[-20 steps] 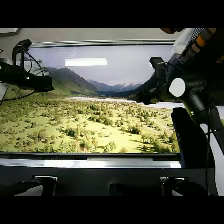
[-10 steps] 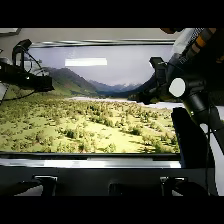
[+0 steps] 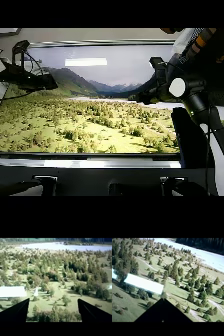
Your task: Fold the clothes and pants, and hang the long-sleeved shirts on hangers.
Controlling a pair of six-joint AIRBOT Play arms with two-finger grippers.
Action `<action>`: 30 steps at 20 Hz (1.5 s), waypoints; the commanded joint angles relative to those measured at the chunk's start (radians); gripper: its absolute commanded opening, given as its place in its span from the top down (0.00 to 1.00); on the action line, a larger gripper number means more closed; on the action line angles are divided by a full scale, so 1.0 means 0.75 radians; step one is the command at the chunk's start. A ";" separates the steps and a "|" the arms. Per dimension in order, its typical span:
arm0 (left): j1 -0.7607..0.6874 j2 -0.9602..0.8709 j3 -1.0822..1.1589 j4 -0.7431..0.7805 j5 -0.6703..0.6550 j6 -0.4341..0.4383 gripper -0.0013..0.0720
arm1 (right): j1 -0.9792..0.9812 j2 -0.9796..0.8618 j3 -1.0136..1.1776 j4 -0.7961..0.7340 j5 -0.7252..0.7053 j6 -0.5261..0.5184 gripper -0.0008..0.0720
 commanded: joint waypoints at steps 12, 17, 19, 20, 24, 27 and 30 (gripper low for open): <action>0.448 -0.896 0.423 0.285 1.058 -0.536 0.00 | 0.002 0.001 0.002 0.001 0.001 0.001 0.94; 0.486 -1.042 0.425 0.285 1.325 -0.574 0.11 | 0.002 0.001 0.002 0.001 0.001 0.001 0.94; 0.499 -1.079 0.431 0.285 1.342 -0.591 0.10 | 0.002 0.001 0.002 0.001 0.001 0.001 0.94; 0.504 -1.095 0.433 0.285 1.351 -0.594 0.10 | 0.002 0.001 0.002 0.001 0.001 0.001 0.94; 0.507 -1.123 0.434 0.275 1.387 -0.618 0.61 | 0.002 0.001 0.002 0.001 0.001 0.001 0.94; 0.499 -1.102 0.466 0.251 1.362 -0.617 0.96 | 0.002 0.001 0.002 0.001 0.001 0.001 0.94; 0.487 -1.032 0.530 0.202 1.117 -0.612 0.96 | 0.002 0.001 0.002 0.001 0.001 0.001 0.94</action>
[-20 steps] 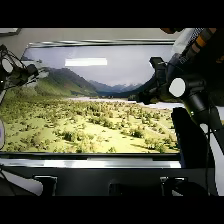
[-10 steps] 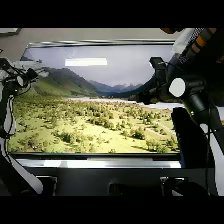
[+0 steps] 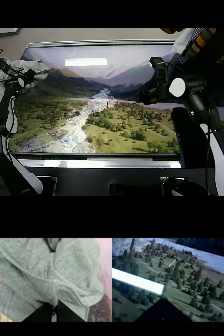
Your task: Fold the clothes and pants, and hang the long-sleeved shirts on hangers.
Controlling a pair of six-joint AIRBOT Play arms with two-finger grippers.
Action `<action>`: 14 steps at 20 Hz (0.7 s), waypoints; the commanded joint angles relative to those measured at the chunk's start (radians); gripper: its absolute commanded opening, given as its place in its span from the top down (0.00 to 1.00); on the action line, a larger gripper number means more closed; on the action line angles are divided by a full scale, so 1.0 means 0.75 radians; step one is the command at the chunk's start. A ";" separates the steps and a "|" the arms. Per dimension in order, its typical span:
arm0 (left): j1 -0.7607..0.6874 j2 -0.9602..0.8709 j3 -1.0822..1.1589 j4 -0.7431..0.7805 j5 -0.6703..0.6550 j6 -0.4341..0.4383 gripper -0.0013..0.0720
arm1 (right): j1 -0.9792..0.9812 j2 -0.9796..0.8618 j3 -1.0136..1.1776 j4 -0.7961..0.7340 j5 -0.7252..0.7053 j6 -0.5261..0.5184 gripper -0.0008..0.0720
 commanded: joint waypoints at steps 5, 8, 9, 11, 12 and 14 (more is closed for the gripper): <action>-0.114 0.268 0.039 -0.433 -0.697 0.369 0.97 | 0.002 0.001 0.002 0.000 0.001 0.001 0.94; -0.276 0.389 -0.047 -0.586 -0.977 0.429 0.97 | 0.002 0.001 0.002 0.000 0.001 0.001 0.94; -0.340 0.429 -0.078 -0.585 -1.029 0.429 0.97 | 0.002 0.001 0.002 0.000 0.001 0.001 0.94; -0.475 0.511 -0.146 -0.586 -1.109 0.424 0.97 | 0.002 0.001 0.002 0.000 0.000 0.001 0.94; -0.546 0.558 -0.189 -0.586 -1.140 0.414 0.97 | 0.002 0.001 0.002 0.000 0.000 0.001 0.94; -0.669 0.637 -0.268 -0.584 -1.208 0.376 0.97 | 0.002 0.001 0.002 0.000 0.001 0.001 0.94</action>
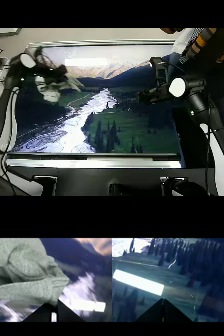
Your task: Fold the clothes and pants, and hang the long-sleeved shirts on hangers.
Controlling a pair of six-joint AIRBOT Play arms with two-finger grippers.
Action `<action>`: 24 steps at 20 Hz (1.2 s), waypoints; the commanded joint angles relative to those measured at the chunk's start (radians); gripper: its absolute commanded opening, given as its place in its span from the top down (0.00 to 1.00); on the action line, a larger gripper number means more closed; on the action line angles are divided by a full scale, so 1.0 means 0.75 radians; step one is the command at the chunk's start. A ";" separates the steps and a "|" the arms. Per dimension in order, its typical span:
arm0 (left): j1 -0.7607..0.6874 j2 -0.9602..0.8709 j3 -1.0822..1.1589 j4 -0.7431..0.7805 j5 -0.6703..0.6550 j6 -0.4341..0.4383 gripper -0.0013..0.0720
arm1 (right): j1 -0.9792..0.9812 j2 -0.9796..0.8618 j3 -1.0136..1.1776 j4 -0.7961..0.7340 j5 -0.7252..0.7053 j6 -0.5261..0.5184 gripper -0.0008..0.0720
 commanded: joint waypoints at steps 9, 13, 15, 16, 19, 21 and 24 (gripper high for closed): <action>-0.706 0.484 -0.807 -0.093 0.072 -0.174 0.97 | 0.002 0.001 0.002 0.001 0.001 0.001 0.94; -0.830 0.480 -0.906 -0.257 0.239 -0.180 0.96 | 0.002 0.001 0.002 0.001 0.000 0.001 0.94; -0.843 0.488 -0.904 -0.257 0.240 -0.181 0.44 | 0.002 0.001 0.002 0.002 -0.001 0.002 0.94; -0.829 0.505 -0.904 -0.253 0.221 -0.178 0.10 | 0.002 0.001 0.002 0.002 0.000 0.002 0.94; -0.708 0.632 -0.904 -0.166 0.097 -0.175 0.01 | 0.002 0.001 0.002 0.006 -0.004 0.021 0.94; -0.601 0.757 -0.904 -0.066 0.024 -0.175 0.02 | 0.002 0.001 0.002 0.016 -0.054 0.021 0.94; -0.449 0.926 -0.905 0.053 -0.023 -0.175 0.02 | 0.002 0.001 0.002 0.066 -0.130 0.021 0.94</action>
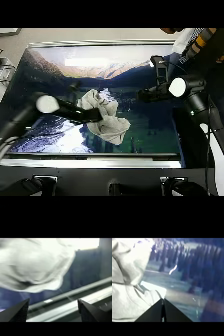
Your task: Fold the clothes and pants, and hang the long-sleeved shirts on hangers.
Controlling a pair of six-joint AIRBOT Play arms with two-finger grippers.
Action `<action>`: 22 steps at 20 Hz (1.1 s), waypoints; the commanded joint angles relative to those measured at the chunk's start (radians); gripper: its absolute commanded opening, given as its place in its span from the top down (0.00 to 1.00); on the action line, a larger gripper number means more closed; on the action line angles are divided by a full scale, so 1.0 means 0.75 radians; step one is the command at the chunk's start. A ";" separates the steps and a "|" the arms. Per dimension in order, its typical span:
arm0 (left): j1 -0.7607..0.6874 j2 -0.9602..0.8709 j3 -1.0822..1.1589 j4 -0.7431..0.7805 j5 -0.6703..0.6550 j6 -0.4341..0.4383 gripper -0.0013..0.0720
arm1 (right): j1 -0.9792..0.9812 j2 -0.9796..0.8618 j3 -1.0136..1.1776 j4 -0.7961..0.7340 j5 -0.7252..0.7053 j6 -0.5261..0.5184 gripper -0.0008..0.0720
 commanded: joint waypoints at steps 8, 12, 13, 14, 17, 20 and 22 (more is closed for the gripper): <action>0.329 0.249 -0.004 0.168 -0.072 0.001 0.02 | -0.035 0.007 0.002 0.101 0.106 0.184 0.54; 0.344 0.246 -0.004 0.167 -0.126 -0.001 0.02 | -0.372 0.006 -0.109 0.429 0.213 0.171 0.46; 0.354 0.240 -0.007 0.167 -0.128 -0.001 0.02 | -0.430 0.006 -0.196 0.529 0.214 0.136 0.46; 0.361 0.233 -0.013 0.168 -0.127 0.000 0.02 | -0.459 0.006 -0.302 0.622 0.198 0.095 0.46; 0.395 0.204 -0.044 0.163 -0.126 0.022 0.02 | -0.432 0.006 -0.644 0.909 0.052 -0.096 0.46; 0.429 0.191 -0.073 0.162 -0.127 0.036 0.02 | -0.349 0.005 -0.823 0.998 -0.142 -0.122 0.46; 0.453 0.191 -0.081 0.162 -0.121 0.035 0.02 | -0.262 -0.021 -0.860 1.019 -0.251 -0.121 0.46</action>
